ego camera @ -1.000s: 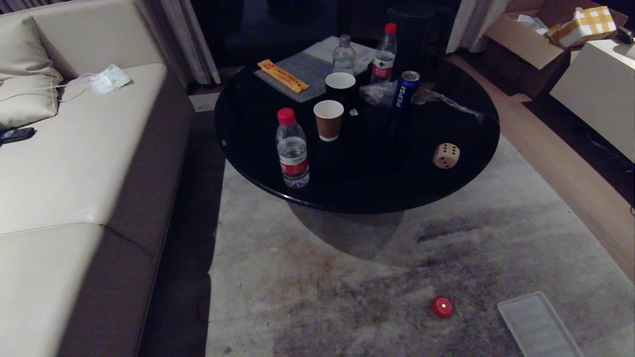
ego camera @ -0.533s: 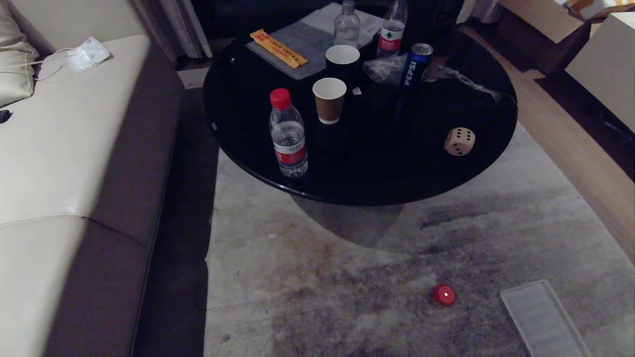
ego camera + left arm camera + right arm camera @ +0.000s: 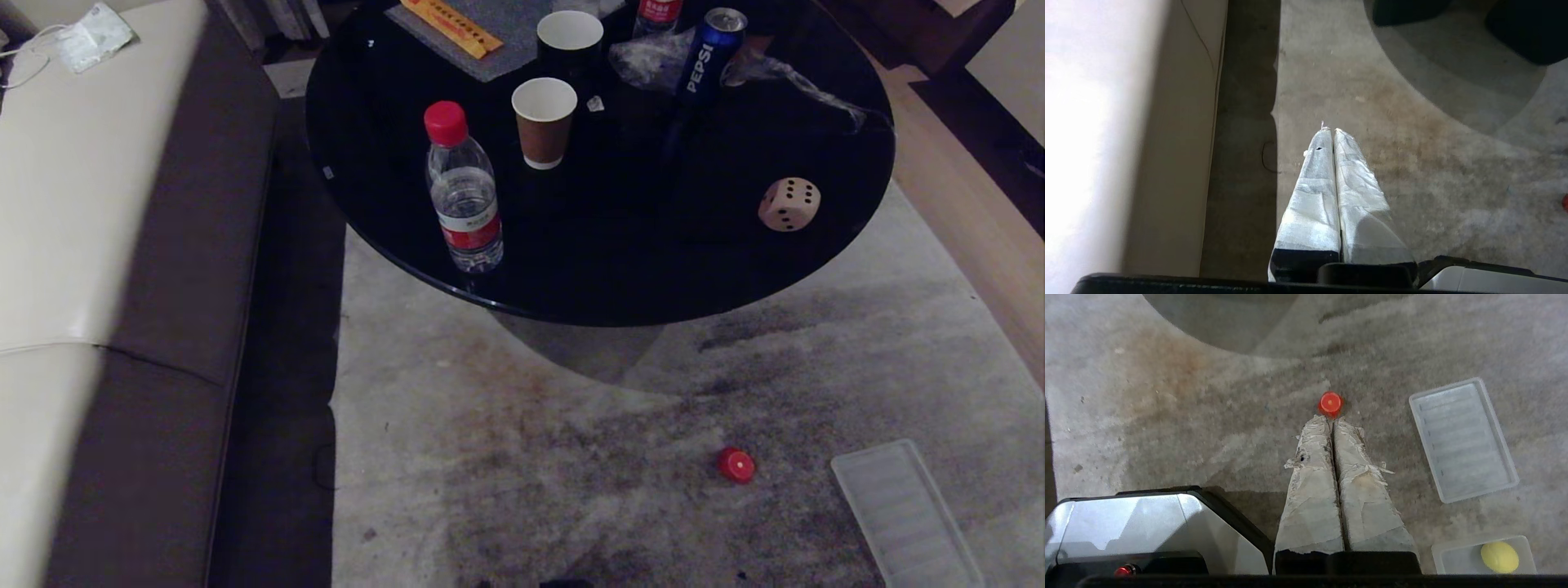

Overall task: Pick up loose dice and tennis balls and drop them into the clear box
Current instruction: Pick up toys out of the box

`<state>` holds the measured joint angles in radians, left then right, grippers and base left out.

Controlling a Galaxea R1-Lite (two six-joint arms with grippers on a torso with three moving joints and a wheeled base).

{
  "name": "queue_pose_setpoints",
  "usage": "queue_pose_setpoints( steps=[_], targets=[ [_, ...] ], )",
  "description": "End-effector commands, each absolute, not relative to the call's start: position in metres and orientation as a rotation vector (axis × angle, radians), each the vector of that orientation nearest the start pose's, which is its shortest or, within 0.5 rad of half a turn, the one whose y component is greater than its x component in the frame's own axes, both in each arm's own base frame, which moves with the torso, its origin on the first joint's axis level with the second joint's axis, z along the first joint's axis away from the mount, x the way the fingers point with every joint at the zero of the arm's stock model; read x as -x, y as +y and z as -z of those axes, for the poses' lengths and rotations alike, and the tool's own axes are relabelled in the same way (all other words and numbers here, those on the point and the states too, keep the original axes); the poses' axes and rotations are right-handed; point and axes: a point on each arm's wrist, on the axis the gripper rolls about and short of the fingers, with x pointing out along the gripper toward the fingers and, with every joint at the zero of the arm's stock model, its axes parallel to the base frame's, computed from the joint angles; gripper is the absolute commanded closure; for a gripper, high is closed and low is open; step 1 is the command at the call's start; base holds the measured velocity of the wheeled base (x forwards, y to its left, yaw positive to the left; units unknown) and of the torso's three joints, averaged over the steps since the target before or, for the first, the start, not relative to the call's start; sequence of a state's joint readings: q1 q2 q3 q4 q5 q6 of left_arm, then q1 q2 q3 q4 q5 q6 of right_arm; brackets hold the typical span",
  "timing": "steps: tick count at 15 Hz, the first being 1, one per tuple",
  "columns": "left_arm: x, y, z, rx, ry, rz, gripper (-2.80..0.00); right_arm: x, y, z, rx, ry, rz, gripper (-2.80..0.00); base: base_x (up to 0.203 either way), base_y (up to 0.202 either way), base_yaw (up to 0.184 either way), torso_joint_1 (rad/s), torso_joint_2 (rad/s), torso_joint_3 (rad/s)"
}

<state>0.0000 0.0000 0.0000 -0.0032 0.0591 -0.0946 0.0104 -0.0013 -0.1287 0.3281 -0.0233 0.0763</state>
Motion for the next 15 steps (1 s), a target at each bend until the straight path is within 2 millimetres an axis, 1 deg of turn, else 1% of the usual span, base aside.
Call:
queue_pose_setpoints(
  steps=[1, 15],
  targets=[
    [0.0226, 0.0013, -0.0754, 0.095, -0.003, -0.06, 0.0, 0.0361, -0.0009, -0.0768, -0.073, 0.199, 0.02, 0.0, 0.0, 0.0, 0.0, 0.002, 0.0, -0.199],
    [0.0226, 0.0013, -0.0754, 0.095, -0.003, -0.06, 0.0, 0.036, -0.0009, -0.0768, -0.073, 0.2, 0.02, 0.0, 0.0, 0.0, 0.0, 0.002, 0.0, -0.197]
  ],
)
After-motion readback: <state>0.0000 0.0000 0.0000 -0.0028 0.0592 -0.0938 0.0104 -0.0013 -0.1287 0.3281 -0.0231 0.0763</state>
